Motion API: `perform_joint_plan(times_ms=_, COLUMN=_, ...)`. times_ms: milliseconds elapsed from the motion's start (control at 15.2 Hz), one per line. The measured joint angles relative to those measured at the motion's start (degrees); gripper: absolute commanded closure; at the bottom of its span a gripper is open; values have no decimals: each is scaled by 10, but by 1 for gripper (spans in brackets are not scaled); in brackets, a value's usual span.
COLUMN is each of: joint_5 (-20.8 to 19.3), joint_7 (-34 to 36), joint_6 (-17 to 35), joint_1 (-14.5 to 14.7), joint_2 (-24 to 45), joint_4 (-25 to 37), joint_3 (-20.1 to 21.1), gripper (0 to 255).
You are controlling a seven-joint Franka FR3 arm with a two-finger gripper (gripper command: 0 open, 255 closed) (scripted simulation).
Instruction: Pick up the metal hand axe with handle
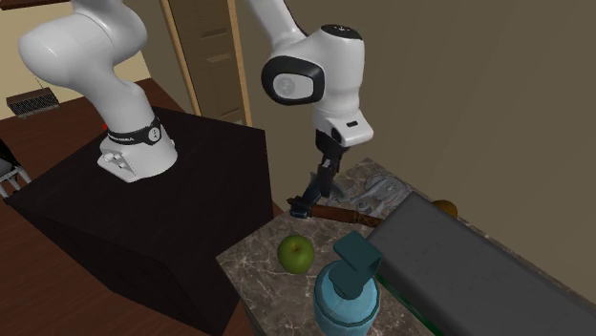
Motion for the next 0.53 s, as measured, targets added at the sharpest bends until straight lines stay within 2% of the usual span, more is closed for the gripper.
perform_joint_plan(times_ms=396, joint_5=-23, joint_7=30, joint_6=47, joint_1=22, joint_2=141, joint_4=107, joint_3=-16, gripper=0)
perform_joint_plan(times_ms=528, joint_5=-25, joint_7=33, joint_6=54, joint_1=25, joint_2=165, joint_4=125, joint_3=-19, gripper=0)
